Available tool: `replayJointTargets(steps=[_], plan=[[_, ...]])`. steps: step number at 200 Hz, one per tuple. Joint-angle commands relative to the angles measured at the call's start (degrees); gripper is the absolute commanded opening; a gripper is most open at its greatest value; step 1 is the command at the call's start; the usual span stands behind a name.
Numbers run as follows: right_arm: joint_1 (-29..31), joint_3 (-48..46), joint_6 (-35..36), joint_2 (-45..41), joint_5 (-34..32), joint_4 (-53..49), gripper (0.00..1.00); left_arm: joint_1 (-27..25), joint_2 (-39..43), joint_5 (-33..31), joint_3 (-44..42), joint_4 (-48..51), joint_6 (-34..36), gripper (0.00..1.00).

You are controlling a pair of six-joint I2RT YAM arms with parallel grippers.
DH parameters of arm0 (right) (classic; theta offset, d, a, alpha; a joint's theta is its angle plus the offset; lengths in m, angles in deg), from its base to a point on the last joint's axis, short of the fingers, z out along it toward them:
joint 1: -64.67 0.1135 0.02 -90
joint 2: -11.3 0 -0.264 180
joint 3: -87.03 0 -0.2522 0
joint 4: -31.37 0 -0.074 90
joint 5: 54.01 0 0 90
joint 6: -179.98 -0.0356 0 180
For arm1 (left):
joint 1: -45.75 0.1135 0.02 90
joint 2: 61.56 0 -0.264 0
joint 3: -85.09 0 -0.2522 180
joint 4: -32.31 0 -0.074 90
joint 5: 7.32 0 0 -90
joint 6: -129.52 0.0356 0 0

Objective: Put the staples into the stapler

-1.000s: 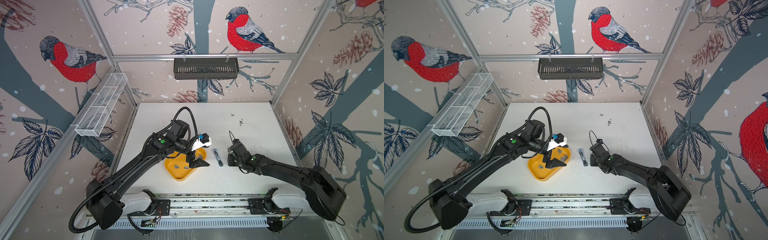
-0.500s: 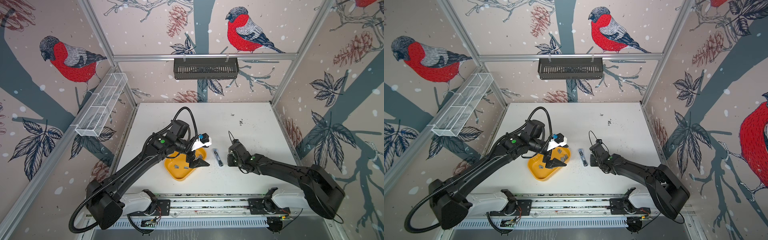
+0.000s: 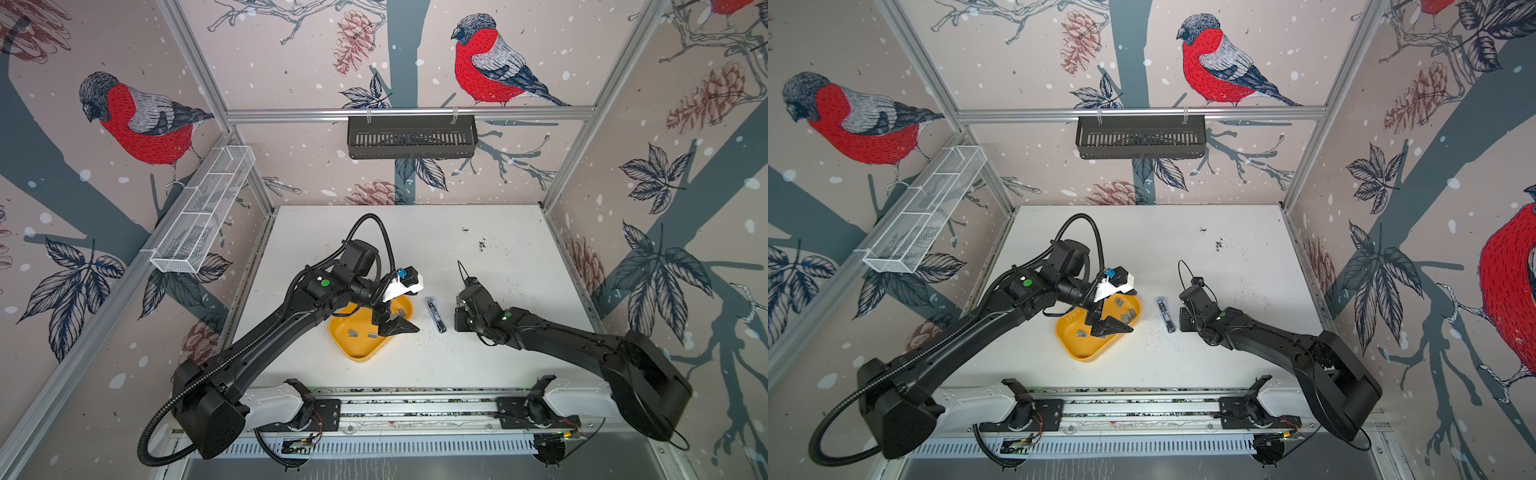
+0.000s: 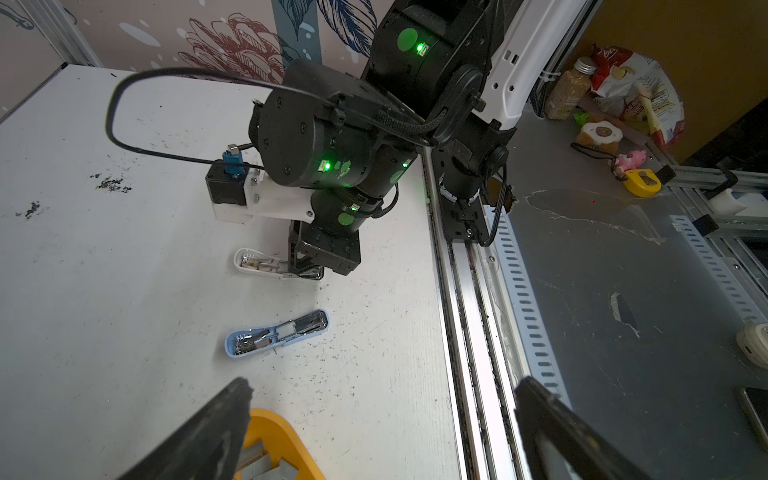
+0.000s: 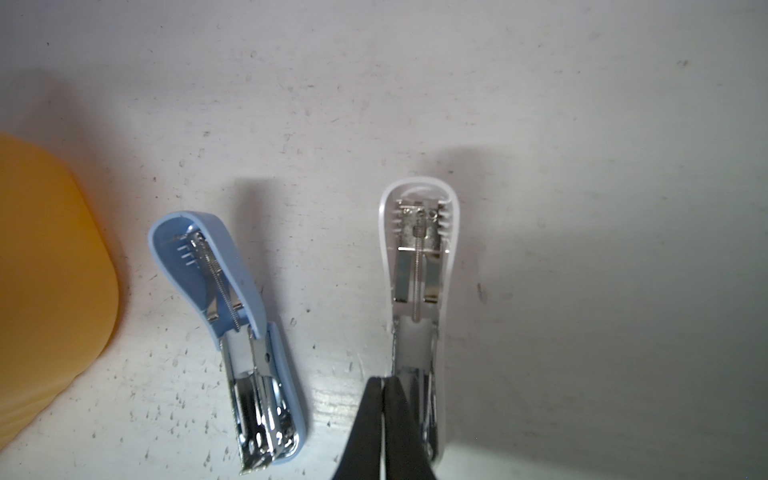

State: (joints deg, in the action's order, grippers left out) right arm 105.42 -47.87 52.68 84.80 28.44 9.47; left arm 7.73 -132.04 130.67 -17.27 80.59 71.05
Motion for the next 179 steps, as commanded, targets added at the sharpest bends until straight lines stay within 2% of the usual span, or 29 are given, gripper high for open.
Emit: replayJointTargets(steps=[1, 57, 88, 120, 154, 179], plan=[[-0.3, -0.5, 0.3, -0.8, 0.4, 1.5, 0.08, 0.0, 0.2, 1.7, 0.5, -0.2, 0.8, 0.99], [-0.6, 0.0, -0.6, -1.4, -3.9, -3.0, 0.07, 0.0, 0.1, 1.7, 0.5, -0.2, 0.8, 0.98], [-1.2, -1.3, -1.5, -5.3, -6.5, -7.3, 0.07, 0.1, 0.1, 1.7, 0.5, -0.2, 0.7, 0.98], [-2.2, -3.6, -2.1, -9.5, -5.8, -8.6, 0.07, 0.1, 0.1, 1.8, 0.5, -0.3, 0.7, 0.98], [-3.6, -4.1, -1.7, -10.2, -4.6, -8.7, 0.09, 0.1, 0.0, 2.0, 0.5, -0.3, 0.7, 0.98], [-4.8, -3.9, 0.9, -9.0, 0.3, -6.6, 0.14, 0.1, -0.1, 2.0, 0.5, -0.4, 0.6, 0.99]])
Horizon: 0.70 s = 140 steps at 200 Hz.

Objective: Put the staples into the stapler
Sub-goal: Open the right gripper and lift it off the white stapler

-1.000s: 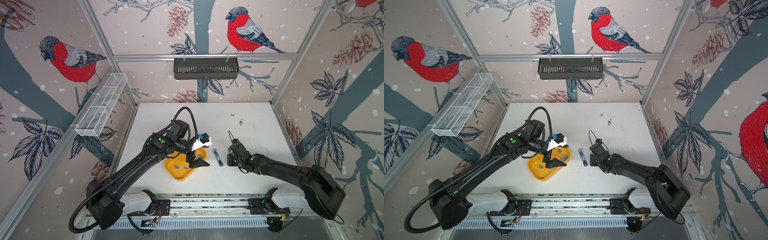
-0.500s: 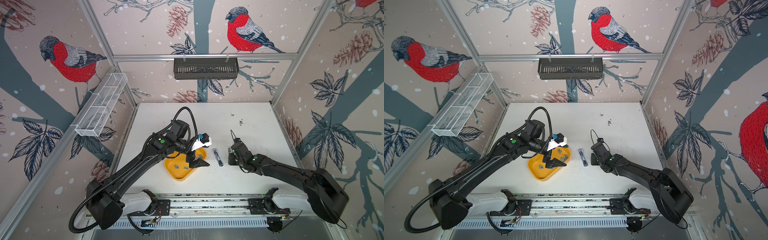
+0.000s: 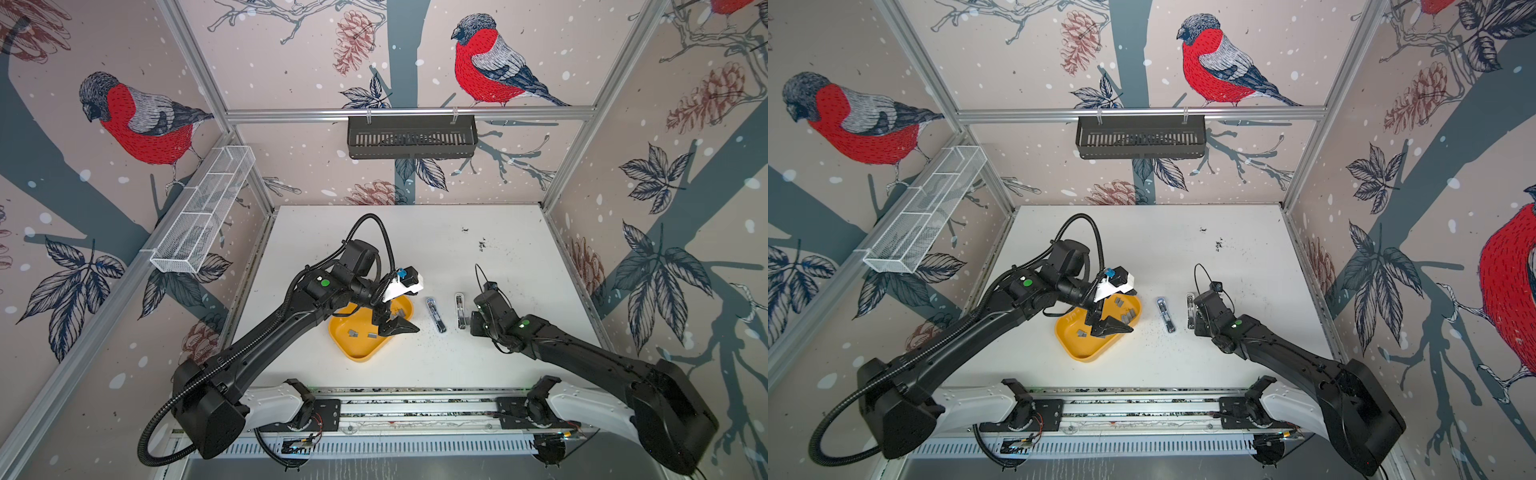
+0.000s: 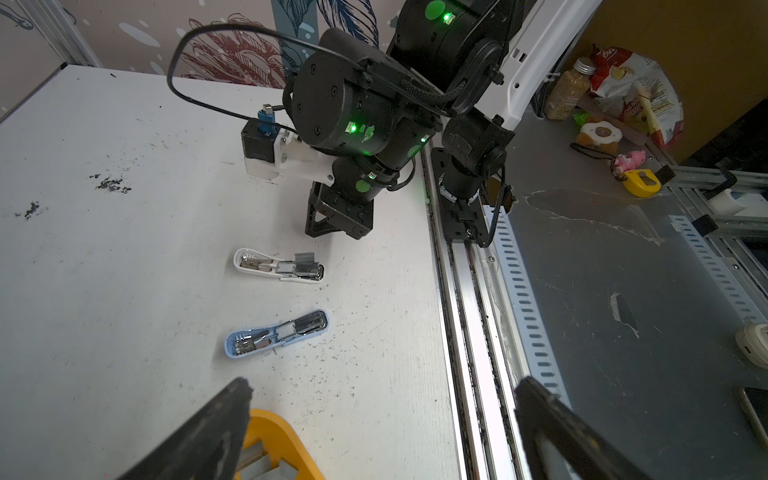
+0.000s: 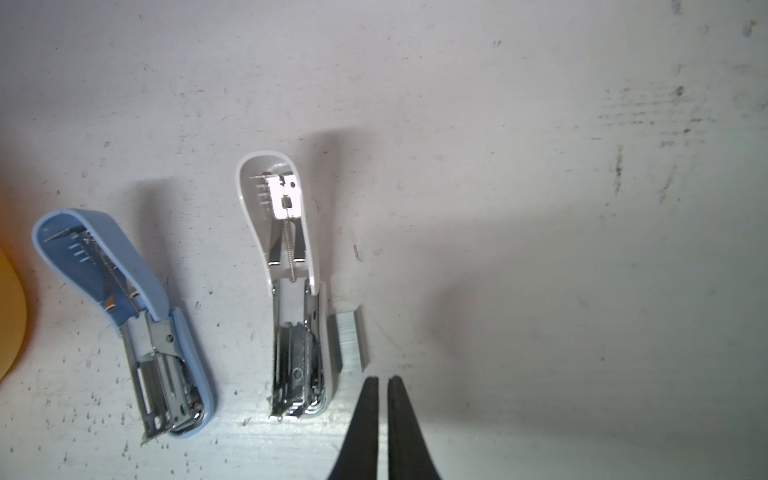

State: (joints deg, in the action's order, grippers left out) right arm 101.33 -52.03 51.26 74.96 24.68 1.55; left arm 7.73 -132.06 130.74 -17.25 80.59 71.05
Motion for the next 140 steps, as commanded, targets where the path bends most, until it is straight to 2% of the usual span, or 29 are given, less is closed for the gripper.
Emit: replayJointTargets(steps=[1, 59, 140], plan=[[-0.7, 0.3, 2.4, 0.9, 4.1, 1.3, 0.15, 0.1, -0.1, 2.0, 0.4, -0.4, 0.7, 0.98], [-1.3, 1.7, 4.6, 5.8, 5.2, 3.6, 0.17, 0.0, -0.2, 1.7, 0.5, -0.4, 0.7, 0.98], [-1.9, 2.7, 5.7, 11.2, 4.8, 5.5, 0.13, 0.0, -0.2, 1.2, 0.4, -0.7, 0.6, 0.99]])
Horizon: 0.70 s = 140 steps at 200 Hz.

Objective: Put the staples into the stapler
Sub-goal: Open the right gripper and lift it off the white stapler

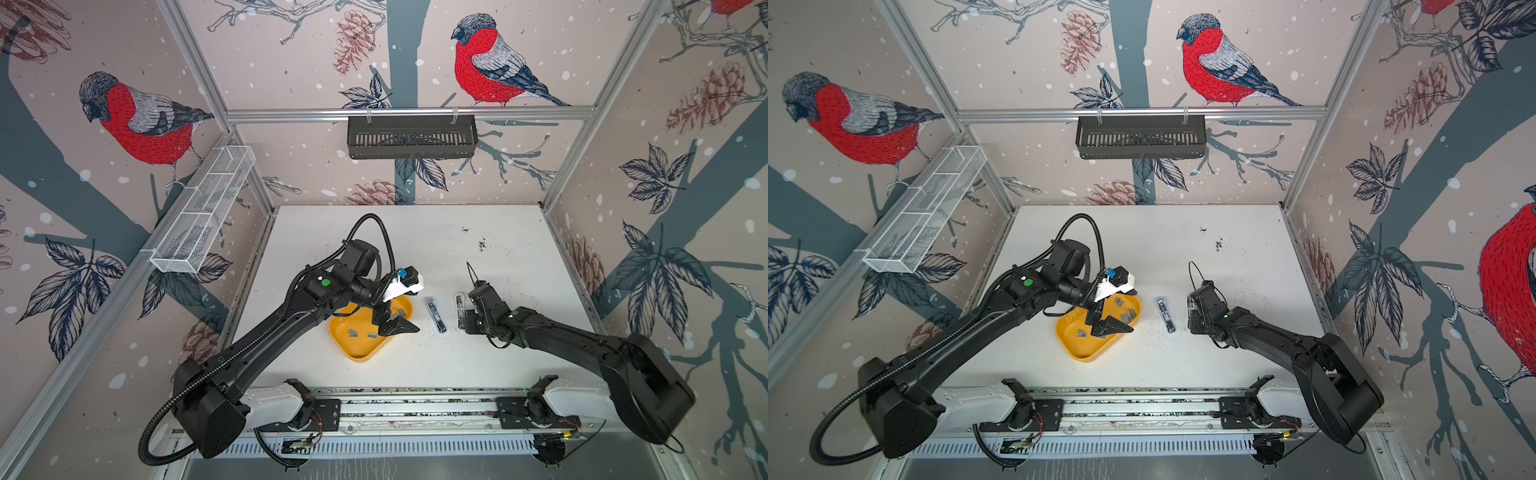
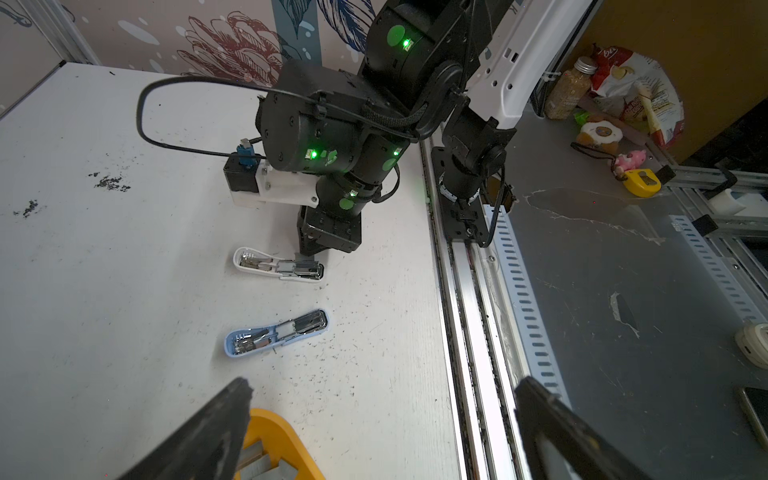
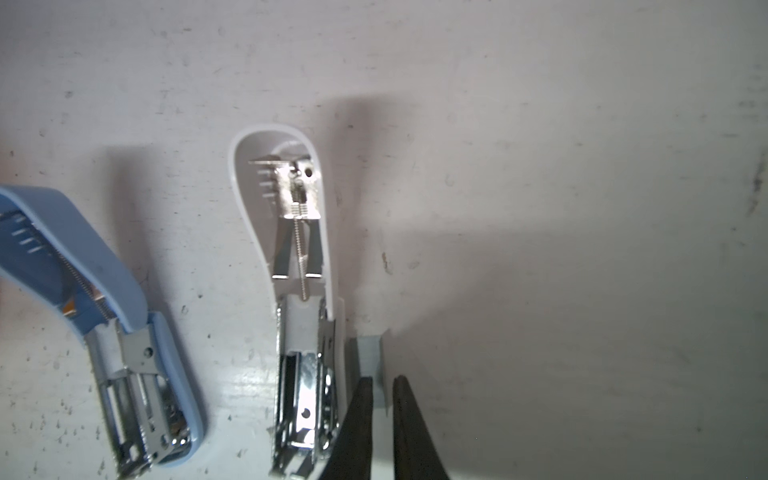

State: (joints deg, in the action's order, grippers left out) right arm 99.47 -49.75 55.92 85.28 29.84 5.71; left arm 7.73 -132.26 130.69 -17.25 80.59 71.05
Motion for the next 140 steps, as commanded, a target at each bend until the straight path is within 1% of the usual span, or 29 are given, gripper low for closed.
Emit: replayJointTargets(steps=[1, 10, 36, 60, 76, 101, 109, 121, 140], plan=[[-0.1, 0.4, 1.1, 1.0, -0.4, 1.3, 0.13, 0.0, 0.0, 1.2, 0.4, -0.7, 0.6, 0.98], [-0.1, 0.5, 1.2, 1.5, -0.7, 1.3, 0.13, 0.0, 0.0, 1.2, 0.4, -0.7, 0.6, 0.99], [-0.1, 0.8, 1.1, 2.1, -1.3, 0.9, 0.09, 0.1, 0.1, 1.0, 0.3, -0.8, 0.6, 0.98], [-0.1, 0.8, 0.3, 1.9, -3.6, -0.5, 0.06, 0.0, 0.2, 1.0, 0.2, -1.0, 0.5, 0.98], [-0.1, 0.7, -0.6, 1.2, -5.1, -1.5, 0.06, 0.1, 0.2, 1.0, 0.1, -1.3, 0.4, 0.98], [0.0, 0.4, -1.5, -1.4, -4.9, -2.4, 0.05, 0.0, 0.4, 0.9, -0.2, -2.2, 0.1, 0.99], [0.2, 0.3, -1.8, -1.9, -4.7, -2.9, 0.05, 0.0, 0.7, 0.3, -0.6, -3.5, -1.1, 0.99], [0.9, 0.0, -2.5, -5.2, -4.6, -4.0, 0.05, 0.0, 1.3, -0.8, -1.2, -5.9, -3.8, 0.99], [3.0, -0.7, -4.4, -8.6, -4.3, -5.7, 0.05, -0.1, 2.0, 0.5, -2.1, -8.8, -7.2, 0.98]])
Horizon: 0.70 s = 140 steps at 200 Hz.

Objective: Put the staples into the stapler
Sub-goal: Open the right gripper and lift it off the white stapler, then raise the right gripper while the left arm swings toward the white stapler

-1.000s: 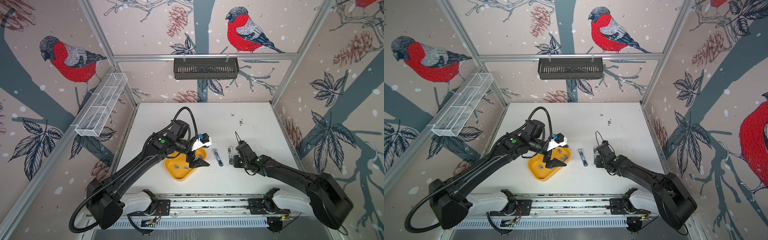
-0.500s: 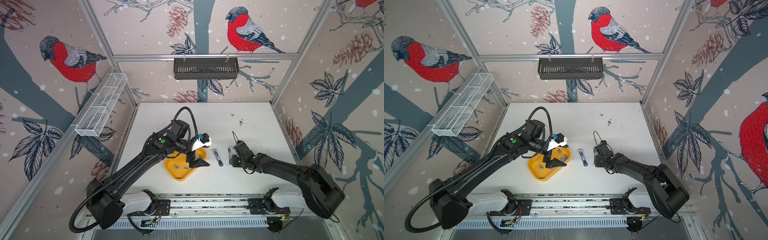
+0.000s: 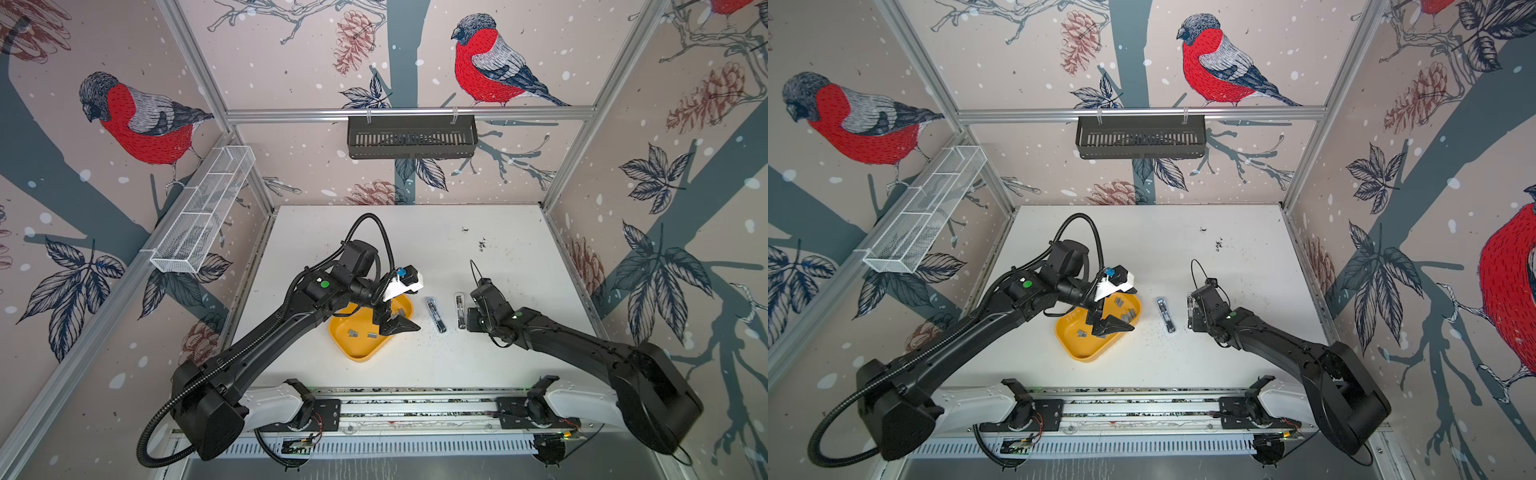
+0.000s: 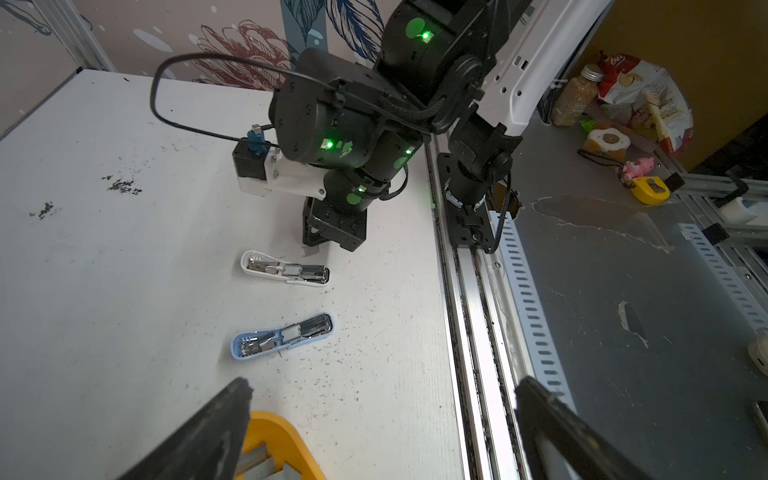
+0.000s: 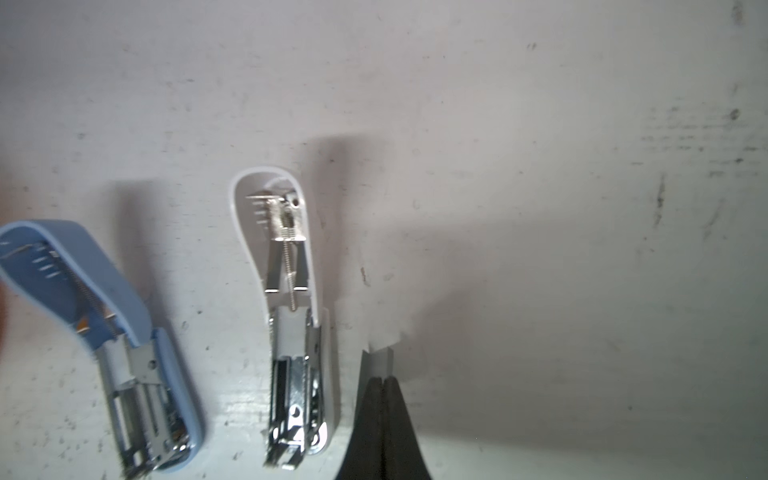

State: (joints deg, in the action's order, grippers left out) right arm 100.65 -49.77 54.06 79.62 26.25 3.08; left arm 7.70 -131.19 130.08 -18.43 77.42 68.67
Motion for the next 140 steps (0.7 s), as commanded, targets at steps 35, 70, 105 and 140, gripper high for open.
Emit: replayJointTargets(steps=[35, 70, 105, 140], plan=[[7.6, -2.6, -7.4, -8.7, -2.3, -6.3, 0.05, -0.1, 3.4, -0.8, -4.2, -8.7, -13.4, 0.99], [8.7, -3.5, -9.9, -11.1, -3.3, -8.1, 0.13, -0.3, 6.7, -8.4, -11.2, -15.5, -29.6, 0.99], [7.8, -1.4, -8.7, -13.5, -2.8, -9.4, 0.23, -6.3, 10.2, -20.6, -17.2, -21.9, -41.3, 0.99], [7.0, 3.5, -7.9, -18.8, -4.7, -16.5, 0.32, -14.0, 6.1, -29.5, -14.5, -20.1, -49.9, 0.98]])
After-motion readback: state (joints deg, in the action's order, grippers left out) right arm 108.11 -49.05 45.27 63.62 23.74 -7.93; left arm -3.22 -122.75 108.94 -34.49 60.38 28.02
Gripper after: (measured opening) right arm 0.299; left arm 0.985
